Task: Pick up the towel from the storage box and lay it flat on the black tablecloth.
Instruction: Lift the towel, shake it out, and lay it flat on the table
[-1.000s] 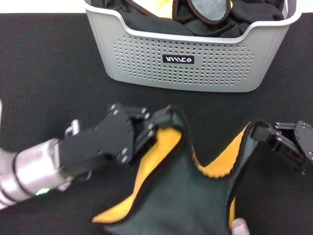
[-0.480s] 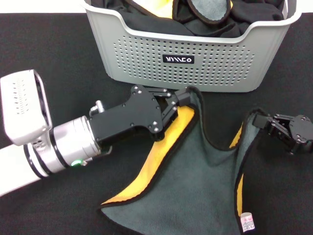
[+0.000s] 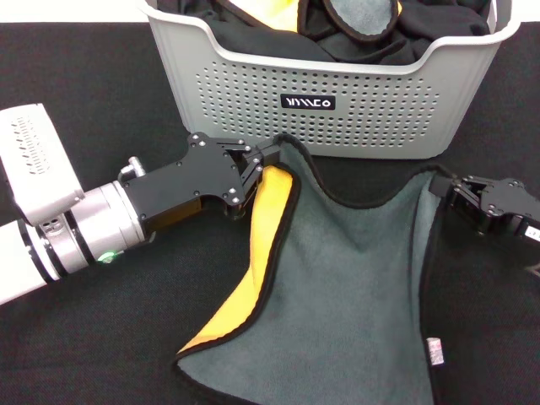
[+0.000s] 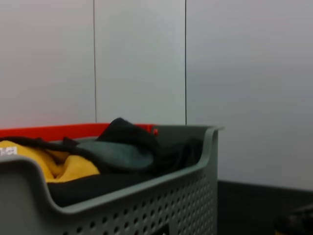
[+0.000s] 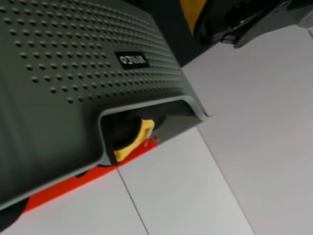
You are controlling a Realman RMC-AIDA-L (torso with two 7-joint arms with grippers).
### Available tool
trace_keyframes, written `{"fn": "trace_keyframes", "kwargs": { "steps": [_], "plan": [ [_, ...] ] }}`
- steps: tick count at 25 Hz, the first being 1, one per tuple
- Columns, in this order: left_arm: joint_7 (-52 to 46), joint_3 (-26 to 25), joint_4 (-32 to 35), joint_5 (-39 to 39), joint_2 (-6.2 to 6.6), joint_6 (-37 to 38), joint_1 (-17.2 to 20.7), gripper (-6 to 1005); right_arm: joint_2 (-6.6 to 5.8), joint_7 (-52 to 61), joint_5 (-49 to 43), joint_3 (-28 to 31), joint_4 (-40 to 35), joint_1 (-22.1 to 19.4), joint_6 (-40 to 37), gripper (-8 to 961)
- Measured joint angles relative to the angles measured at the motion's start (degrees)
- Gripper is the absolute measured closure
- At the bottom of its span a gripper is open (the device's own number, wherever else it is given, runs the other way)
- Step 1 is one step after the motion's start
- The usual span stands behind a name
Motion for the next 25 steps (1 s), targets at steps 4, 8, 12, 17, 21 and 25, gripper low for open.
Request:
{"fn": "trace_keyframes", "kwargs": {
  "steps": [4, 8, 12, 17, 21, 25],
  "plan": [
    [2.7, 0.3, 0.0, 0.8, 0.18, -2.5, -0.1, 987, 0.39, -0.4, 0.0, 0.2, 0.0, 0.7, -2.4, 938],
    [4.6, 0.2, 0.0, 1.8, 0.34, -3.4, -0.4, 987, 0.66, -1.3, 0.0, 0.9, 0.0, 1.2, -3.1, 937],
    [5.4, 0.3, 0.6, 2.4, 1.01, -4.0, -1.0, 986, 0.72, -2.2, 0.0, 1.2, 0.2, 1.5, -4.3, 937],
    [5.0, 0.1, 2.4, 2.4, 1.77, -6.3, -1.4, 986, 0.86, -3.7, 0.1, 1.7, 0.6, 1.6, -5.4, 938],
    [4.3, 0.0, 4.9, 2.4, 2.04, -9.8, -1.3, 985, 0.93, -4.1, 0.1, 2.5, 0.6, 1.8, -6.7, 938],
    [4.1, 0.0, 6.7, 5.1, 2.02, -13.5, -1.5, 985, 1.03, -4.0, -0.1, 2.3, 0.6, 2.5, -8.4, 938]
  ]
}}
